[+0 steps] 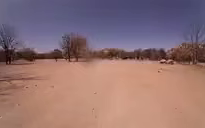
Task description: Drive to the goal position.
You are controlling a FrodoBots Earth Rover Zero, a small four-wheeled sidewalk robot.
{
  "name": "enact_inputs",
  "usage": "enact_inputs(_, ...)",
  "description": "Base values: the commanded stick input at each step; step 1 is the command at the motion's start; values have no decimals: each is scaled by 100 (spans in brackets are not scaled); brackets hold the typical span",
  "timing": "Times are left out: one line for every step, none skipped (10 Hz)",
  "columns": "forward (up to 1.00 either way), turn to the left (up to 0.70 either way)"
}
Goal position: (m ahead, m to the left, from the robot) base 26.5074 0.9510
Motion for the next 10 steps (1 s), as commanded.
enact_inputs(100, 26)
enact_inputs(100, 15)
enact_inputs(100, 3)
enact_inputs(100, 0)
enact_inputs(100, 0)
enact_inputs(100, 0)
enact_inputs(100, 0)
enact_inputs(100, 0)
enact_inputs(100, 0)
enact_inputs(100, 0)
